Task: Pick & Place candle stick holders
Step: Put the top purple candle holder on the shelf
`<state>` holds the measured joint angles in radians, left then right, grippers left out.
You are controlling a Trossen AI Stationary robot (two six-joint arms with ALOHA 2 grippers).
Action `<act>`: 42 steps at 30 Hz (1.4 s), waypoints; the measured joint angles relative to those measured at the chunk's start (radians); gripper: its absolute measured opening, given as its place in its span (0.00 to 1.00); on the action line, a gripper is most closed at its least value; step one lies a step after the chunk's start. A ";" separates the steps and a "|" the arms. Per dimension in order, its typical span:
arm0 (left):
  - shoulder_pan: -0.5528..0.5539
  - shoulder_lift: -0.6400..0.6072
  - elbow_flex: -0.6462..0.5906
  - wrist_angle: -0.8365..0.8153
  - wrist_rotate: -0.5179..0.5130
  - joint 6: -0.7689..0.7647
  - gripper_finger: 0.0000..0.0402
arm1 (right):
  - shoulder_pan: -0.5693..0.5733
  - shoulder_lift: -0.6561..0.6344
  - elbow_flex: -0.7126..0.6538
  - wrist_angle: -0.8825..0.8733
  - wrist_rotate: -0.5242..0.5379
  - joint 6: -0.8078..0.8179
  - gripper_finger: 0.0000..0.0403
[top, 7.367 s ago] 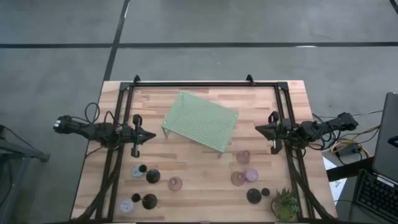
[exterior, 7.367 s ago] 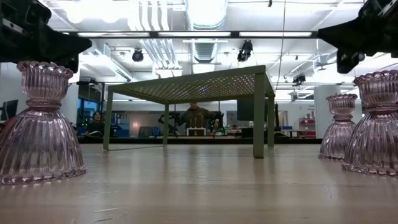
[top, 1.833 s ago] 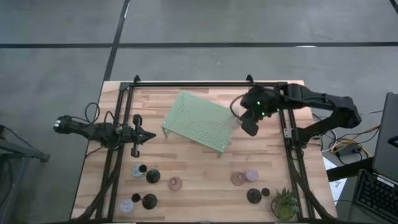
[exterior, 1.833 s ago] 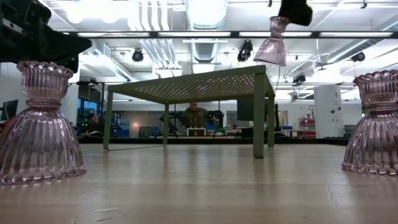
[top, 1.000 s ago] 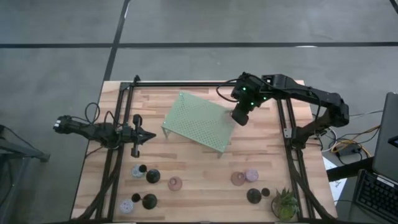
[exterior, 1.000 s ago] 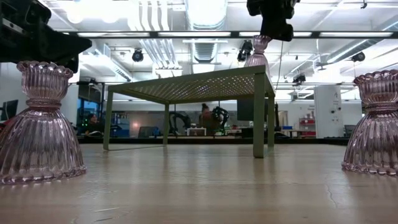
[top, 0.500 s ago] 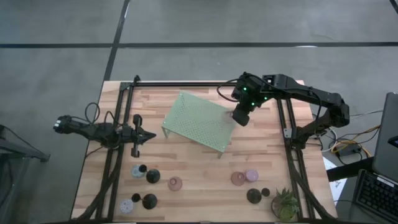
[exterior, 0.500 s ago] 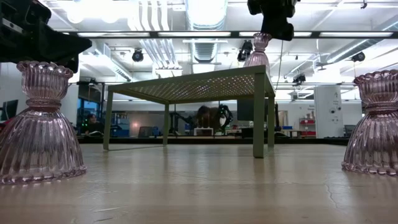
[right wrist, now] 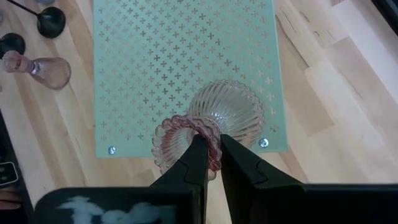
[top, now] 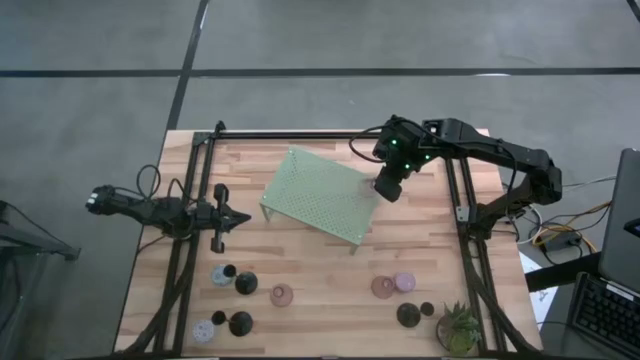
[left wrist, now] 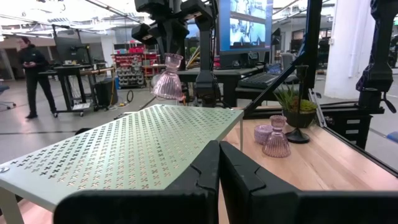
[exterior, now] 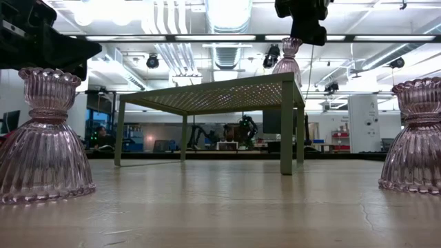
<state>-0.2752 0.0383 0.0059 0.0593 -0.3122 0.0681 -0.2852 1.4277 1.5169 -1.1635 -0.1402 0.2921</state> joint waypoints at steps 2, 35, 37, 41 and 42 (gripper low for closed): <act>0.000 0.000 0.000 0.000 0.000 0.000 0.03 | 0.000 0.000 0.000 -0.001 0.000 -0.001 0.06; 0.000 0.000 0.000 0.000 0.000 0.000 0.03 | -0.133 0.102 0.002 0.022 -0.135 0.033 0.06; 0.000 0.000 0.000 0.000 0.000 0.000 0.03 | -0.141 0.101 0.002 0.034 -0.137 0.035 0.06; 0.000 0.000 0.000 0.000 0.000 0.000 0.03 | -0.164 0.102 0.000 0.052 -0.157 0.072 0.06; 0.000 0.000 0.000 0.000 0.000 0.000 0.03 | -0.169 0.103 0.000 0.053 -0.156 0.080 0.06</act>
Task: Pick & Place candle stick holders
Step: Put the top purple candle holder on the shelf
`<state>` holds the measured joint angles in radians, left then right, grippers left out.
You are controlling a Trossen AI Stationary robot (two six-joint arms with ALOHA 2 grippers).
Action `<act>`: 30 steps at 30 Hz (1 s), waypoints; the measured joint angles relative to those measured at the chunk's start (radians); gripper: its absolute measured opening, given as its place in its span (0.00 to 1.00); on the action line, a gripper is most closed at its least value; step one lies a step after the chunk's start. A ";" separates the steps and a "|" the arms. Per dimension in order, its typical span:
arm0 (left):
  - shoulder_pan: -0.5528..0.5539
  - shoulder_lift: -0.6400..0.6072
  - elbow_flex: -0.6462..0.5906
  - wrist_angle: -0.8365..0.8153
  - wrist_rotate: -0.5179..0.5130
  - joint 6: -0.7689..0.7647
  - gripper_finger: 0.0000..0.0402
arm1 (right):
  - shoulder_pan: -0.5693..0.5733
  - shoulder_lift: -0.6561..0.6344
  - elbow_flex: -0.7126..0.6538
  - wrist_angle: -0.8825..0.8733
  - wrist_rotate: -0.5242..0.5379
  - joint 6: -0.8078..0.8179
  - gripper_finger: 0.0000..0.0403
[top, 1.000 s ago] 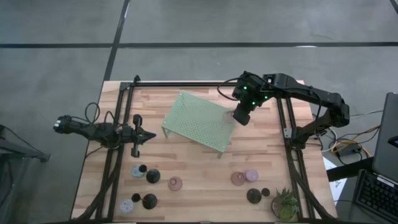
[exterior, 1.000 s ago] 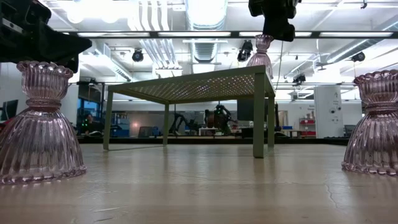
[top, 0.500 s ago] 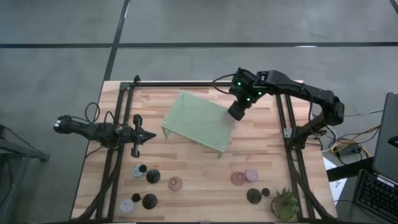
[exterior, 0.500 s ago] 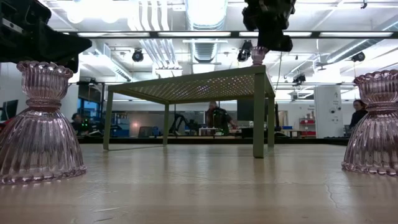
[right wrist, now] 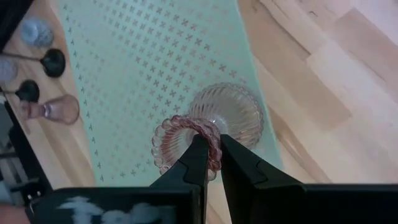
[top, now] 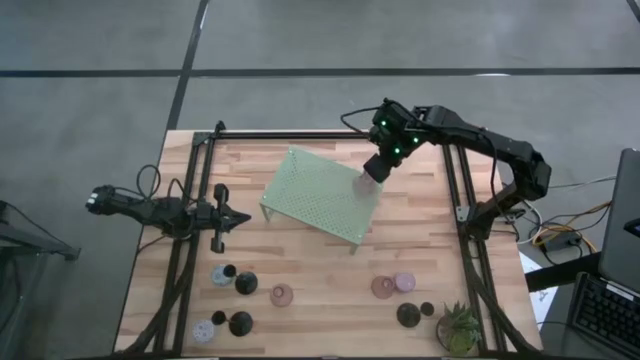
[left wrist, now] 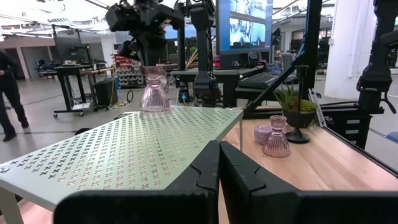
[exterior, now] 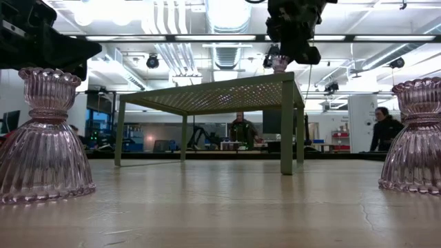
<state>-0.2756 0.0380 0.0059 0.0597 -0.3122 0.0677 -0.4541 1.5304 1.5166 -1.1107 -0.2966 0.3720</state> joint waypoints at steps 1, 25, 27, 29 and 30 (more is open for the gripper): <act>0.000 0.000 0.000 0.000 0.000 0.000 0.03 | 0.000 0.003 0.000 0.000 0.000 0.009 0.06; 0.000 0.000 0.000 0.000 0.000 0.000 0.03 | 0.002 0.025 0.000 0.044 -0.012 0.014 0.18; 0.000 0.000 0.000 0.000 0.000 0.000 0.03 | 0.002 0.025 -0.001 0.045 -0.012 0.013 0.21; 0.000 0.000 0.000 0.000 0.000 0.000 0.03 | 0.002 0.025 -0.001 0.045 -0.012 0.013 0.24; 0.000 0.000 0.000 0.000 0.000 0.000 0.03 | 0.002 0.025 -0.001 0.045 -0.012 0.013 0.25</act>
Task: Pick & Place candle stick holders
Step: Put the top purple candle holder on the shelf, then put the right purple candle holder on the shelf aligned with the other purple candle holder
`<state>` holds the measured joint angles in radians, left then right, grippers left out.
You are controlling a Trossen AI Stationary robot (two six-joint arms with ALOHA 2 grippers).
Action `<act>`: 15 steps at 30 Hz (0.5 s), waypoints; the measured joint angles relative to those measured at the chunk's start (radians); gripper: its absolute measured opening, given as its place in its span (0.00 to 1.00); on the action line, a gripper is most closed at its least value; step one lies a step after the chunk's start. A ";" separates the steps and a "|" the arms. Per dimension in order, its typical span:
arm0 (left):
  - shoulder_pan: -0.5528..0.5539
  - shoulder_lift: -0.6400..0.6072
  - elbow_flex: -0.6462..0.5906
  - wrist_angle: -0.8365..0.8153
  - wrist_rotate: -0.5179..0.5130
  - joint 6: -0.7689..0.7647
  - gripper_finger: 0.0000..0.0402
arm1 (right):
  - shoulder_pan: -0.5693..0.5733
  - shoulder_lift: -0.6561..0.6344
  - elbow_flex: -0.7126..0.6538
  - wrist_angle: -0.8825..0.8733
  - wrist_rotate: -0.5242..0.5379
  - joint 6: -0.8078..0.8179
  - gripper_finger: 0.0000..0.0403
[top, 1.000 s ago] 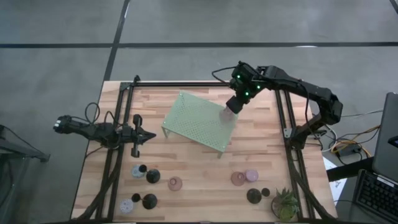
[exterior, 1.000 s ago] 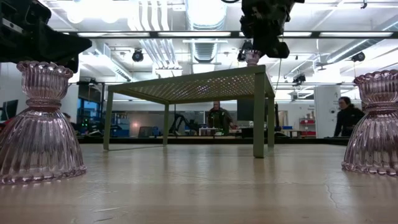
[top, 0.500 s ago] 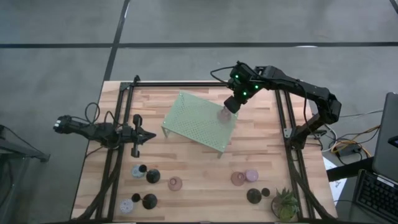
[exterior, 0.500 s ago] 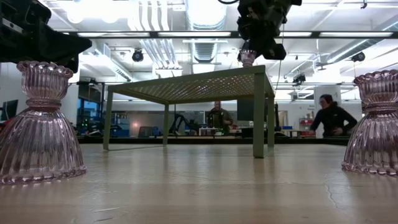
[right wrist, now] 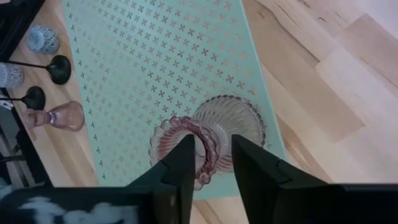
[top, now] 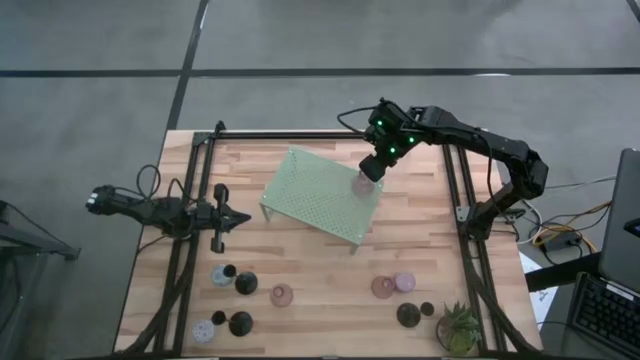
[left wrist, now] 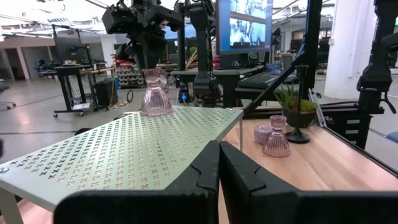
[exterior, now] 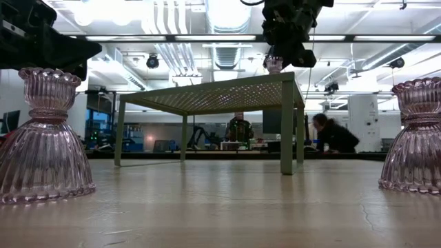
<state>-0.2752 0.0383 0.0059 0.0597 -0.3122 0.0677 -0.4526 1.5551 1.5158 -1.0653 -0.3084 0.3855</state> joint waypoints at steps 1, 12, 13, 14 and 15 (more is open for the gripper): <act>0.000 0.000 0.000 0.000 0.000 0.000 0.03 | 0.000 0.000 0.000 0.000 0.000 0.000 0.27; 0.000 0.000 0.000 0.000 0.000 0.000 0.03 | 0.000 -0.008 0.000 0.007 -0.004 0.003 0.43; -0.001 0.000 0.000 0.000 0.000 0.000 0.03 | 0.000 -0.010 0.000 0.007 -0.004 0.004 0.44; -0.001 0.000 0.000 0.000 0.000 0.000 0.03 | 0.000 -0.011 0.000 0.007 -0.004 0.004 0.45; -0.001 0.000 0.000 0.000 0.000 0.000 0.03 | 0.000 -0.013 0.000 0.007 -0.004 0.004 0.46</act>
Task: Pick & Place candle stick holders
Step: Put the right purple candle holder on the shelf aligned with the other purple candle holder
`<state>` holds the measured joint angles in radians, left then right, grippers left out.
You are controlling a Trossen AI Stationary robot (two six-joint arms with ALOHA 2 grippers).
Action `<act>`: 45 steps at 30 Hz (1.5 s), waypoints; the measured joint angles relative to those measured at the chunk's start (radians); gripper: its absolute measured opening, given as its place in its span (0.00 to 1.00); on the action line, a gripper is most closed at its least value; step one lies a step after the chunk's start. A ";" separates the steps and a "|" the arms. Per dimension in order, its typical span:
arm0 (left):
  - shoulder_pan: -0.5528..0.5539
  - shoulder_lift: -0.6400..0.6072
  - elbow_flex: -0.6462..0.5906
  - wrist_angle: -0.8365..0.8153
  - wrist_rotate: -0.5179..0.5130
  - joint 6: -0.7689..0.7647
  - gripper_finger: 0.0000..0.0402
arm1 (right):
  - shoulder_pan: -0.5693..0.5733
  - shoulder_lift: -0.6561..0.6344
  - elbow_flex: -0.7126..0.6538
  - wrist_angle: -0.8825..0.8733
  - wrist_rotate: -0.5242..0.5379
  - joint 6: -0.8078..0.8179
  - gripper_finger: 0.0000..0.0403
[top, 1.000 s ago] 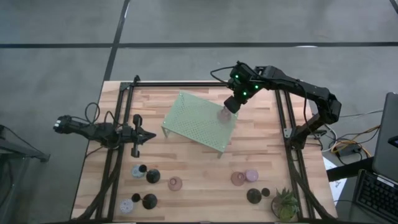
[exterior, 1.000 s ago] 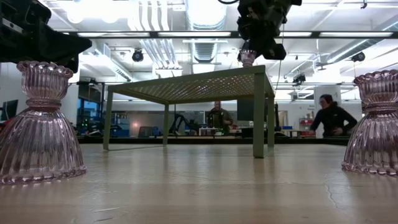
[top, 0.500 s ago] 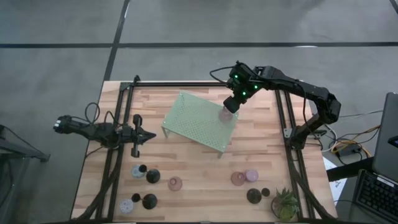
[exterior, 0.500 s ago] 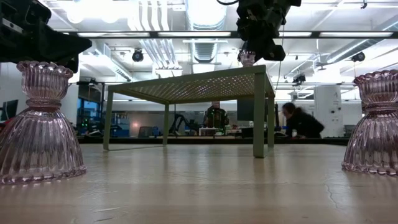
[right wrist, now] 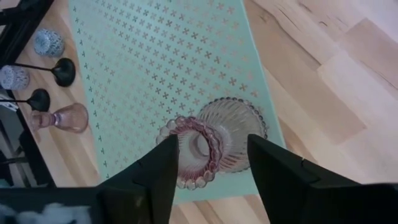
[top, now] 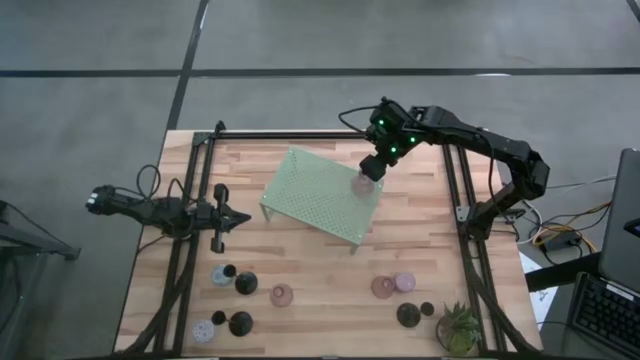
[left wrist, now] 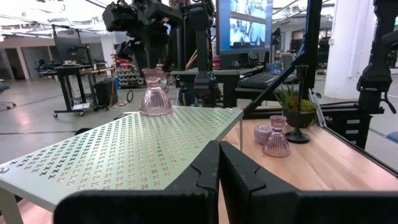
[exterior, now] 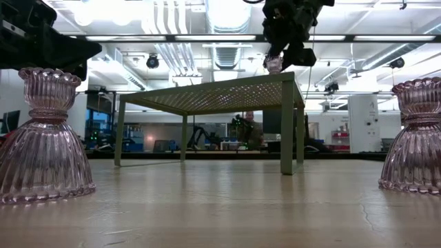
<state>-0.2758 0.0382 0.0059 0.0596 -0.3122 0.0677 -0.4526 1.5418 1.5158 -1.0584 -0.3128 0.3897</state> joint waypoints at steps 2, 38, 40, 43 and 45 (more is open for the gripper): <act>0.000 0.000 0.000 0.000 0.000 0.000 0.03 | 0.000 -0.007 0.000 0.000 -0.002 0.000 0.48; 0.001 0.000 0.000 0.000 0.000 0.000 0.03 | 0.335 -0.275 0.001 -0.008 -0.004 0.016 0.49; 0.001 0.000 0.000 0.000 0.000 0.000 0.03 | 0.396 -0.260 0.000 -0.015 0.013 0.013 0.49; 0.001 0.000 0.000 0.000 0.000 0.000 0.03 | 0.484 -0.217 -0.004 -0.049 0.037 0.008 0.49; 0.001 0.000 0.000 0.000 0.000 0.000 0.03 | 0.538 -0.186 -0.004 -0.056 0.054 0.020 0.49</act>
<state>-0.2752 0.0383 0.0059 0.0594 -0.3122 0.0681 0.0857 1.3559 1.5116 -1.1148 -0.2587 0.4100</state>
